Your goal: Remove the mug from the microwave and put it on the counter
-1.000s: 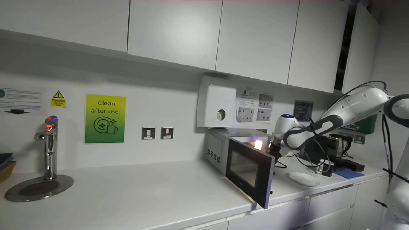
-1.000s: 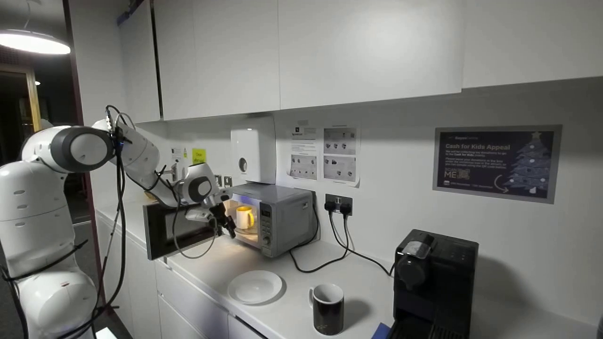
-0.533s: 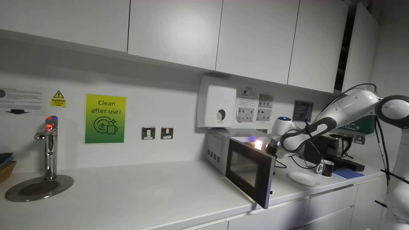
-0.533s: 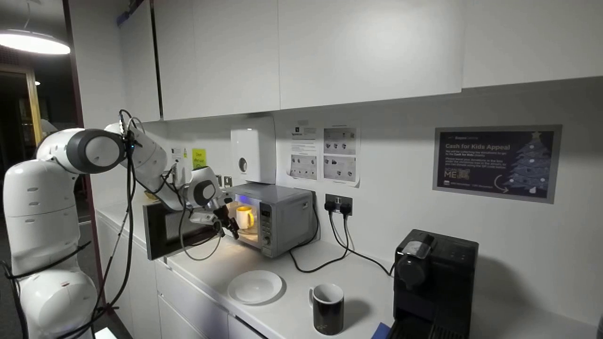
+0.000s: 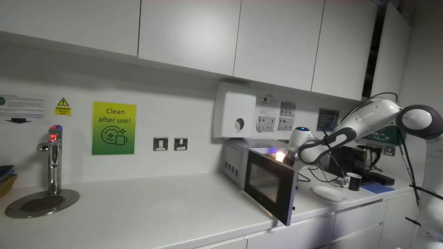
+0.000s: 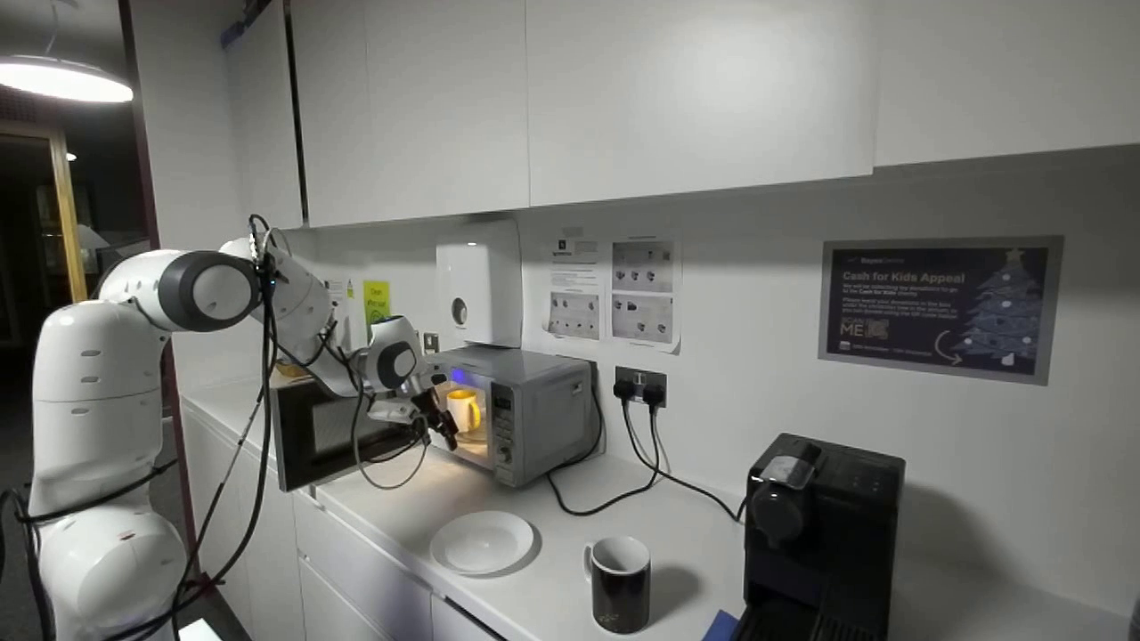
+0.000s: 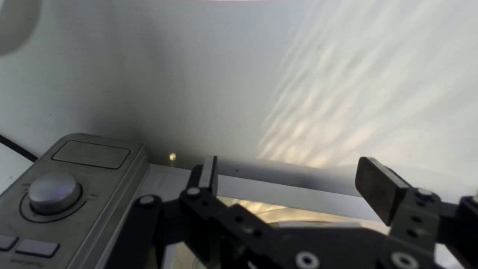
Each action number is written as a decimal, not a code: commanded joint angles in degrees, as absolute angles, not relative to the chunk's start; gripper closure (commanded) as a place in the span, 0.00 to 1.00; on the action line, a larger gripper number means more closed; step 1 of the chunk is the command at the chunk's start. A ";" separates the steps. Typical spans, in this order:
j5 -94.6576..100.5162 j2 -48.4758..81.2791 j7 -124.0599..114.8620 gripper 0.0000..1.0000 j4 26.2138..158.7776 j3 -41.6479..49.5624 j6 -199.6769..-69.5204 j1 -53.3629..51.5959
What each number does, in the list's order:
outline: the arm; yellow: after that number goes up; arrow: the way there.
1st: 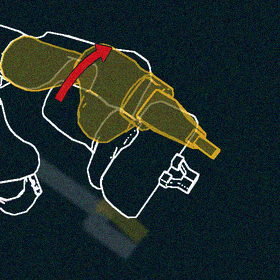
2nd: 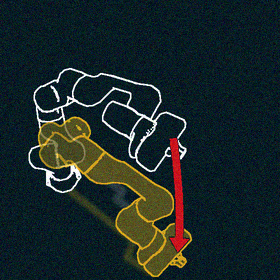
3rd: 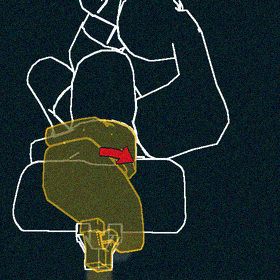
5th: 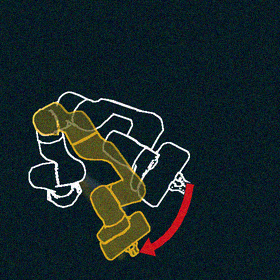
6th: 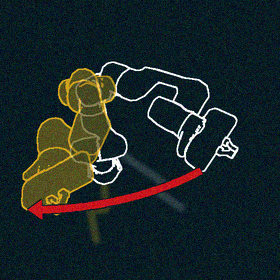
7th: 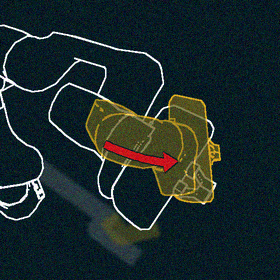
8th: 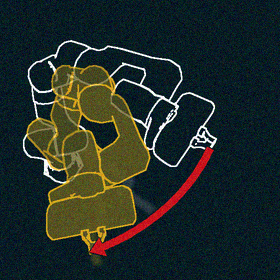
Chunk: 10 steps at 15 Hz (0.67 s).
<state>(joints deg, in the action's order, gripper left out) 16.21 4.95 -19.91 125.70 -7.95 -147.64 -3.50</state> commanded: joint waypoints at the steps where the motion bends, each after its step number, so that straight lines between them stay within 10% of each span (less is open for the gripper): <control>1: 17.25 7.69 -19.80 0.00 122.67 -6.08 -149.20 -5.38; 10: 18.85 11.75 -20.21 0.00 117.85 -3.96 -148.82 -7.96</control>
